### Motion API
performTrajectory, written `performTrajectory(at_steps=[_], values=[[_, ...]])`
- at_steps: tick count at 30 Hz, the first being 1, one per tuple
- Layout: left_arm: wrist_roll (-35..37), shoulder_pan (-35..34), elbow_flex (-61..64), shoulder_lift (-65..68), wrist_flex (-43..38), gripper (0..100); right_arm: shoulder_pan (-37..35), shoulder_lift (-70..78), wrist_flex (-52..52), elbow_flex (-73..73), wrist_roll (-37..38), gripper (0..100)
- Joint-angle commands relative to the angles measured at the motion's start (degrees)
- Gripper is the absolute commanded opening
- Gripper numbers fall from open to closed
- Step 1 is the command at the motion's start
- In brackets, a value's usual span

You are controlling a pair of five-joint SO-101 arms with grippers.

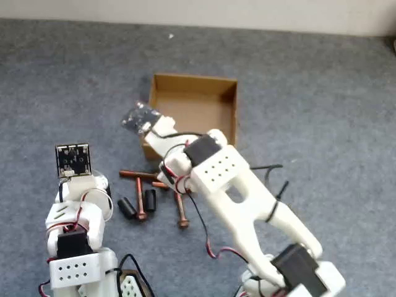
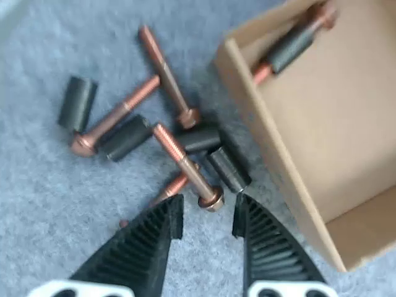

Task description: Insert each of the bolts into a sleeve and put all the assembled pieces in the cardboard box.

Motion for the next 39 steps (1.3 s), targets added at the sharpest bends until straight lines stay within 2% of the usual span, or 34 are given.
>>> performTrajectory(at_steps=[1, 8, 14, 22, 29, 39], values=[[-0.62, -0.57, -1.10, -0.48, -1.32, 1, -0.84, 5.23, 0.84, -0.48, 2.46, 12.7], [-0.62, -0.57, -1.10, -0.48, -1.32, 1, 1.45, 13.49, 0.84, -5.85, 9.32, 12.7], [-0.62, -0.57, -1.10, -0.48, -1.41, 1, 4.97, 22.73, 0.48, -11.30, 12.04, 12.7], [-0.62, -0.57, -1.10, -0.48, -1.41, 1, 6.02, 26.86, 0.40, -18.51, 12.48, 12.7], [-0.62, -0.40, -1.10, -0.48, -1.41, 1, 6.11, 27.30, -4.18, -17.10, 13.54, 12.7], [-0.62, -0.31, -1.01, -0.48, -1.41, 1, 6.20, 34.51, -4.18, -15.69, 13.54, 11.5]])
